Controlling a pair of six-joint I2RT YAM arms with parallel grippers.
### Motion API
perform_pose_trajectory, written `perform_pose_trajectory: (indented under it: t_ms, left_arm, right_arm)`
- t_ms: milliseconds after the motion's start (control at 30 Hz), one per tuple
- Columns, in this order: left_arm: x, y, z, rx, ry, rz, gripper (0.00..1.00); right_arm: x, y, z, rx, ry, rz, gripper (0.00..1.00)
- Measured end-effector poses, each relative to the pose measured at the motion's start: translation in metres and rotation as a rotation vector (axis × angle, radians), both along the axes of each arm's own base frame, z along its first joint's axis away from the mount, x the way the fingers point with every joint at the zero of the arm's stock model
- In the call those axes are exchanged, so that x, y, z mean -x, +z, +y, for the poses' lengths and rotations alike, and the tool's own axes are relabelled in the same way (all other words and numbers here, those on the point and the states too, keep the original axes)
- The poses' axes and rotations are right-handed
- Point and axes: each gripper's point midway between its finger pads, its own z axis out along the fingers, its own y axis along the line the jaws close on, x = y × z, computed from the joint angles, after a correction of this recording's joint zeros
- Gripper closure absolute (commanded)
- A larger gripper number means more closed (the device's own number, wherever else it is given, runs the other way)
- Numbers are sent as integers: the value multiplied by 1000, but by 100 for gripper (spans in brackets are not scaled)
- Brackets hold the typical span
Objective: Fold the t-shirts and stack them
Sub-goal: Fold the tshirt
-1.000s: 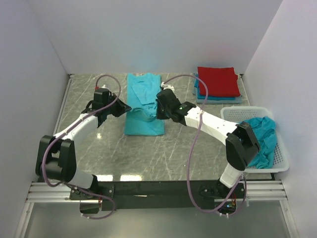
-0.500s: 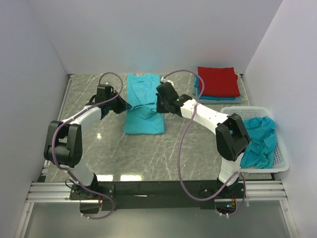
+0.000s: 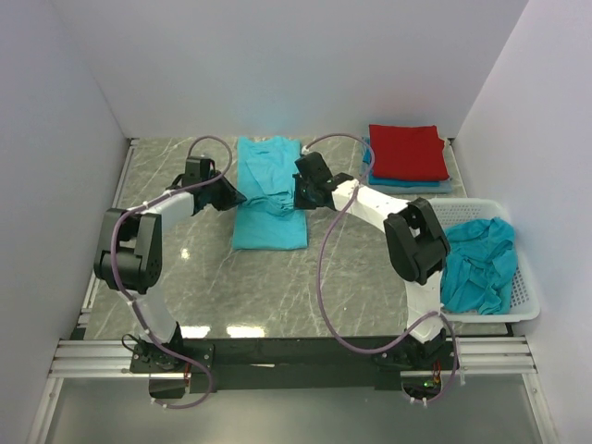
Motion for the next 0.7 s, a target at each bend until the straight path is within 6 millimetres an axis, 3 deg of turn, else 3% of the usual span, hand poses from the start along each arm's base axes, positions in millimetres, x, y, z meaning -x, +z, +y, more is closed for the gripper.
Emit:
perform_pose_trajectory:
  t_ms: [67, 167, 200, 267, 300, 400, 533, 700]
  left_arm:
    - [-2, -5, 1, -2, 2, 9, 70]
    - [-2, -10, 4, -4, 11, 23, 58]
    - [-2, -10, 6, -5, 17, 24, 42]
    - [-5, -8, 9, -14, 27, 23, 31]
    - [-6, -7, 12, -21, 32, 20, 26]
    - [-9, -3, 17, -31, 33, 13, 7]
    - [-1, 10, 25, -52, 34, 8, 5]
    - [19, 49, 29, -57, 34, -79, 6]
  right_arm:
    - [-3, -7, -1, 0, 2, 11, 95]
    - [-10, -9, 1, -12, 7, 17, 76]
    - [-13, -8, 3, -17, 9, 14, 39]
    - [-20, -4, 4, -25, 13, 2, 30]
    - [-23, -2, 4, -27, 12, -3, 14]
    - [-28, 5, 4, -33, 16, -20, 12]
    - [-26, 8, 3, -40, 16, -29, 11]
    - [1, 13, -12, -46, 17, -22, 10]
